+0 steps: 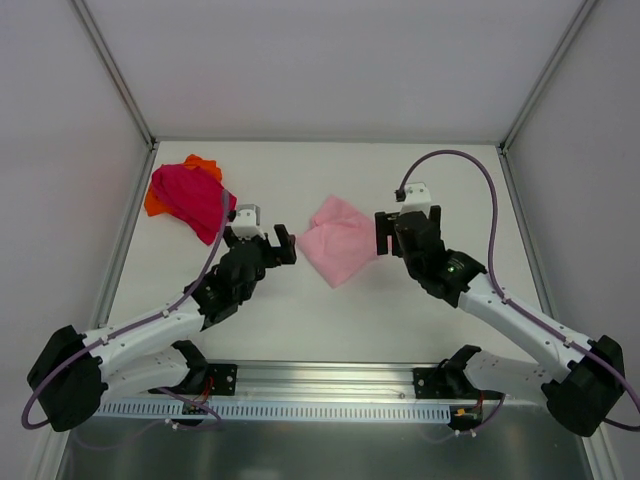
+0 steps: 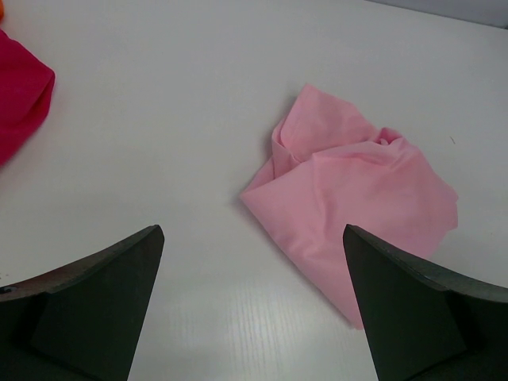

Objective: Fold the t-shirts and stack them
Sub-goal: Put the neatly folded tshirt into the corner of the board with the left arm

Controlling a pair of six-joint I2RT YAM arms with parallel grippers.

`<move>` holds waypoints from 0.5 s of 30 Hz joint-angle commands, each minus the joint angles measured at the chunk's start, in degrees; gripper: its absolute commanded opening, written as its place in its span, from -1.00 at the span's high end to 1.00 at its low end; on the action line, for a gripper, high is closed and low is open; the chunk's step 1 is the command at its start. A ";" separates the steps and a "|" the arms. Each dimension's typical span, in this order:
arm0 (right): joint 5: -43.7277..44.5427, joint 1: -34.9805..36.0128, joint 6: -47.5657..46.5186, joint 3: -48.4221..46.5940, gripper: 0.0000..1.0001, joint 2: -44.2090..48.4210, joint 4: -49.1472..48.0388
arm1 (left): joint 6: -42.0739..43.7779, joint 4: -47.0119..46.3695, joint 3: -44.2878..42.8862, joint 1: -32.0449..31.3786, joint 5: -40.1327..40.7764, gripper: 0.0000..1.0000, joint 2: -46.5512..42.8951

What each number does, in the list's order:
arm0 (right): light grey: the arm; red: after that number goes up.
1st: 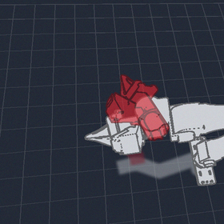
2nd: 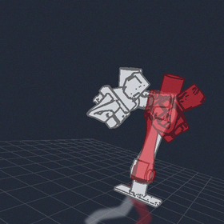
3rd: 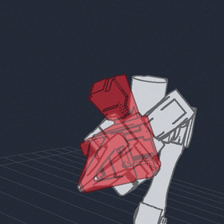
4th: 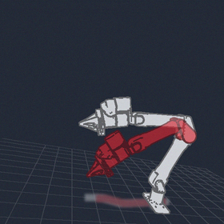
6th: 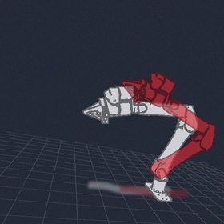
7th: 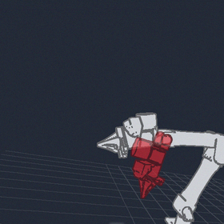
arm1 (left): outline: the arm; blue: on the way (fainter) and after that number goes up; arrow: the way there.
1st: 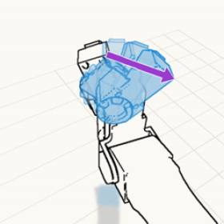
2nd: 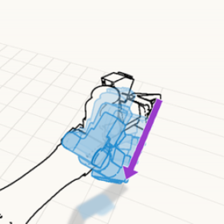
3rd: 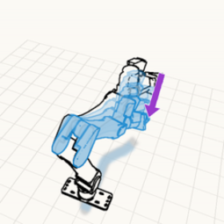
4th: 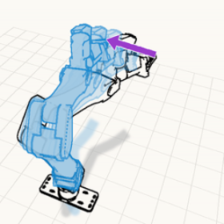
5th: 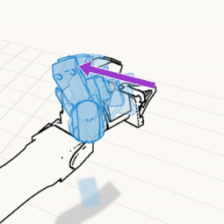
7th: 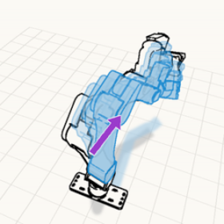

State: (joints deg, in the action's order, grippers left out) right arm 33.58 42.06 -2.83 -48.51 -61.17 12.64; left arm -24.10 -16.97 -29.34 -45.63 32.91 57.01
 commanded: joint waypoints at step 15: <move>-0.01 -0.40 -0.42 -1.76 -0.72 -0.27 -1.48 | 0.37 -9.75 2.98 0.98 -4.08 -0.97 6.53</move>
State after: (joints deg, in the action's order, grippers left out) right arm 33.54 42.00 -3.07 -48.51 -61.36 12.64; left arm -24.03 -22.59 -26.20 -45.60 28.97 63.77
